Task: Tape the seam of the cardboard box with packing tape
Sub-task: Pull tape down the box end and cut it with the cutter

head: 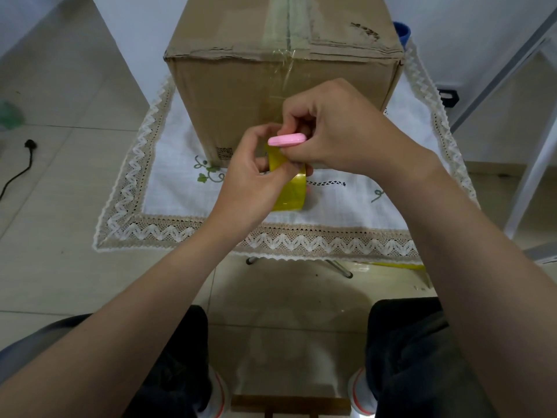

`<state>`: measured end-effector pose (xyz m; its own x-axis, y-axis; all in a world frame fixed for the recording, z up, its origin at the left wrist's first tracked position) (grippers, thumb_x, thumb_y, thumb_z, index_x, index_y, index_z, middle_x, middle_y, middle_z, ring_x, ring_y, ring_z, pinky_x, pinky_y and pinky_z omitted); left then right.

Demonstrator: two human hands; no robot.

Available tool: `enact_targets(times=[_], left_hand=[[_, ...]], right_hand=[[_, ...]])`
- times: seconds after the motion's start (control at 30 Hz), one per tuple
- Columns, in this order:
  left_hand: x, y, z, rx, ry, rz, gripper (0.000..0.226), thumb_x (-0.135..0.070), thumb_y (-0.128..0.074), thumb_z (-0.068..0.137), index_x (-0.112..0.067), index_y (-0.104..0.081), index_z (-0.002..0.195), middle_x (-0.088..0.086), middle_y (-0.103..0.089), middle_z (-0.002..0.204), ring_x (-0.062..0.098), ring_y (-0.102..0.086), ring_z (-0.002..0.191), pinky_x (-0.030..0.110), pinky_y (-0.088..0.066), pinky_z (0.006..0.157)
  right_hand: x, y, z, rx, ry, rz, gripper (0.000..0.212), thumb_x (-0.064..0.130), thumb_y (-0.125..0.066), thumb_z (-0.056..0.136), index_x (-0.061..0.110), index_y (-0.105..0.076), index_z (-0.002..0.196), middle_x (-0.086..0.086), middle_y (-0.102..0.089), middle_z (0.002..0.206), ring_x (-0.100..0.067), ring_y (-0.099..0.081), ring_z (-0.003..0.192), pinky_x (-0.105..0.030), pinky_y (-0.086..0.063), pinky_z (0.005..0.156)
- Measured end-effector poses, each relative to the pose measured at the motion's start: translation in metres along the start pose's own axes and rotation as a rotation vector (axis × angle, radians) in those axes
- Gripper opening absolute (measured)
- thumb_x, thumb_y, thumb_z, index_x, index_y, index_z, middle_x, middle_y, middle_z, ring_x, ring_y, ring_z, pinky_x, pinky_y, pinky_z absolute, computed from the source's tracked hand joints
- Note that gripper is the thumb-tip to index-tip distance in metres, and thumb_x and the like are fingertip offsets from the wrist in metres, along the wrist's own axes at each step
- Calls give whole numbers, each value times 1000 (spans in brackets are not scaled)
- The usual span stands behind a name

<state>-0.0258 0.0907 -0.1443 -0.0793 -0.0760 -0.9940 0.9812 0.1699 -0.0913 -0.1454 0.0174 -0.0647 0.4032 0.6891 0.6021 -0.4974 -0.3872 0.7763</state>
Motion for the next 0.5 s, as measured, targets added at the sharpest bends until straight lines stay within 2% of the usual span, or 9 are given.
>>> enact_targets(times=[0.07,0.17,0.23,0.33,0.5], left_hand=[[1,0,0,-6,-2,4,39,2,-70,95,-12,-55,128,16,-79,93,31,-80,89,59,-63,87],[1,0,1,-13,-19,30,40,3,-70,95,-9,-54,130,9,-79,89,19,-80,83,32,-64,78],[0,-1,1,-14,-21,38,39,2,-70,95,-10,-55,128,8,-79,89,15,-80,81,24,-60,74],[0,0,2,-13,-21,37,38,1,-70,95,-12,-55,127,7,-79,90,16,-80,83,26,-61,76],[1,0,1,-33,8,17,41,2,-72,93,-12,-57,129,8,-81,93,25,-81,88,46,-65,88]], right_hand=[[0,-1,1,1,2,-9,13,7,-78,83,5,-69,74,-3,-70,61,-10,-69,49,-19,-49,51],[0,-2,2,-3,-6,-24,14,9,-78,84,6,-69,74,-4,-71,62,-11,-69,50,-21,-50,51],[0,-1,2,-5,-15,-33,14,11,-79,85,6,-69,75,-5,-72,64,-12,-70,51,-26,-53,50],[1,-1,3,-6,-31,-53,12,10,-79,85,7,-70,77,-4,-72,65,-13,-70,52,-31,-56,52],[1,1,4,-4,-45,-88,13,12,-80,85,8,-71,76,-1,-70,65,-14,-68,55,-33,-55,54]])
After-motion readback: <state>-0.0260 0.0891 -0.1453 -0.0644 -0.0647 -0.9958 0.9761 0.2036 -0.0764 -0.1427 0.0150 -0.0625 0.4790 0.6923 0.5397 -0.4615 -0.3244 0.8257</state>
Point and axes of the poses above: each hand's wrist, its own z-axis towards the middle knuckle, its own y-axis out of the back of the hand, x = y × z, the point moved 3 cm from there along z, towards the middle knuckle
